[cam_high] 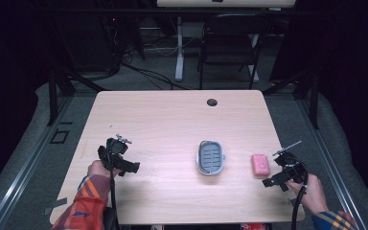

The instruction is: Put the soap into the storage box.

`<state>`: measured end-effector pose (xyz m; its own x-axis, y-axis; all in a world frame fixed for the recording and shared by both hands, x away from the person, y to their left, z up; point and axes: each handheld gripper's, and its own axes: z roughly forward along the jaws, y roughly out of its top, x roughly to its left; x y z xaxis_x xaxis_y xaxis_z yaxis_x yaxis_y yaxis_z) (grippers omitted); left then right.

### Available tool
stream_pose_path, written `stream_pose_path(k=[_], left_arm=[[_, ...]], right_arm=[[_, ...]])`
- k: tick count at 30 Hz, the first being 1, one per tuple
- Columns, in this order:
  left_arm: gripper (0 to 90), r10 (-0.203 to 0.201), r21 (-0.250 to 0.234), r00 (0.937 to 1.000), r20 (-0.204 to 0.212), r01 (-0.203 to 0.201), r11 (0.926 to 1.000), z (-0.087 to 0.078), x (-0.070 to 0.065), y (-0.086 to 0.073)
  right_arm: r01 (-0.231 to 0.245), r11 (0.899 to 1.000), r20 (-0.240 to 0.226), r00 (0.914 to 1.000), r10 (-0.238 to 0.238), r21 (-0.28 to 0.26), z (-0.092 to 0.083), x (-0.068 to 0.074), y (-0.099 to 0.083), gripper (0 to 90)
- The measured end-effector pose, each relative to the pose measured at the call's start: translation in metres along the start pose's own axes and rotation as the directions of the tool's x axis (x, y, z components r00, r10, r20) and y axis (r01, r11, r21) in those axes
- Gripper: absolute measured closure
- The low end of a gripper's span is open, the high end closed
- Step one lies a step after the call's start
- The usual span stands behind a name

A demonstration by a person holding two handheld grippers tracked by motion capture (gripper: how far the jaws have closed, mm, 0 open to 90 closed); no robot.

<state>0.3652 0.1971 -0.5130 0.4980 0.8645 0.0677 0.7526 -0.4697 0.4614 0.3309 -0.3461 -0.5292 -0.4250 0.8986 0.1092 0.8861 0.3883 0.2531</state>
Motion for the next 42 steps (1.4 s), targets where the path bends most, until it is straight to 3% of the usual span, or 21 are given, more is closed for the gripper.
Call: stream_pose_path(k=[6,8,9,10,16,23,27,28,31,34,35,36,42], left_arm=[[0.1,-0.001,-0.001,1.0000,0.002,0.001,1.0000,0.000,-0.001,0.000],[0.1,0.002,-0.001,1.0000,0.001,-0.002,1.0000,0.000,-0.001,0.000],[0.1,0.001,-0.001,1.0000,0.000,-0.001,1.0000,-0.001,0.000,0.000],[0.1,0.001,0.001,1.0000,0.002,-0.001,1.0000,-0.001,0.000,0.000],[0.1,0.002,-0.001,1.0000,0.000,-0.002,1.0000,-0.001,-0.001,0.000],[0.1,0.003,0.002,1.0000,0.000,-0.003,1.0000,0.000,-0.001,0.000],[0.1,0.003,0.001,1.0000,0.000,-0.003,1.0000,0.000,-0.001,0.000],[0.1,0.002,0.001,1.0000,0.000,-0.002,1.0000,0.000,-0.001,0.000],[0.1,0.001,0.002,1.0000,0.001,-0.001,1.0000,0.000,-0.001,0.000],[0.1,0.001,0.002,1.0000,0.000,-0.001,1.0000,0.000,-0.001,0.000],[0.1,0.000,0.002,1.0000,-0.001,0.000,1.0000,0.000,-0.001,0.000],[0.1,0.000,0.002,1.0000,-0.001,0.000,1.0000,0.000,-0.001,0.000],[0.1,-0.001,-0.001,1.0000,-0.002,0.001,1.0000,0.000,-0.001,0.001]], right_arm=[[-0.019,0.999,-0.002,0.9998,0.019,-0.026,0.002,0.003,-0.001,0.0],[-0.006,1.000,-0.002,1.0000,0.006,-0.008,0.001,0.002,0.000,0.0],[-0.023,0.999,-0.010,0.9997,0.023,-0.033,0.002,0.003,-0.001,0.0],[0.004,1.000,0.004,1.0000,-0.004,0.005,0.000,0.002,0.001,0.0],[-0.034,0.999,-0.002,0.9994,0.034,-0.031,0.000,0.005,0.002,0.0],[-0.019,1.000,0.001,0.9998,0.019,-0.011,0.000,0.006,0.008,0.0],[-0.044,0.998,0.004,0.9990,0.044,-0.032,0.001,0.006,0.009,0.0],[-0.027,1.000,0.005,0.9996,0.027,-0.007,-0.001,0.005,0.011,0.0],[-0.027,1.000,0.004,0.9996,0.027,-0.003,0.000,0.005,0.013,0.0],[-0.034,0.999,0.004,0.9994,0.034,-0.012,0.001,0.006,0.014,0.0],[-0.054,0.998,-0.002,0.9985,0.054,-0.038,0.003,0.007,0.014,0.0],[-0.036,0.999,0.006,0.9993,0.036,-0.005,0.001,0.007,0.016,0.0],[-0.019,1.000,0.009,0.9998,0.019,-0.001,0.001,0.008,0.020,0.0]])
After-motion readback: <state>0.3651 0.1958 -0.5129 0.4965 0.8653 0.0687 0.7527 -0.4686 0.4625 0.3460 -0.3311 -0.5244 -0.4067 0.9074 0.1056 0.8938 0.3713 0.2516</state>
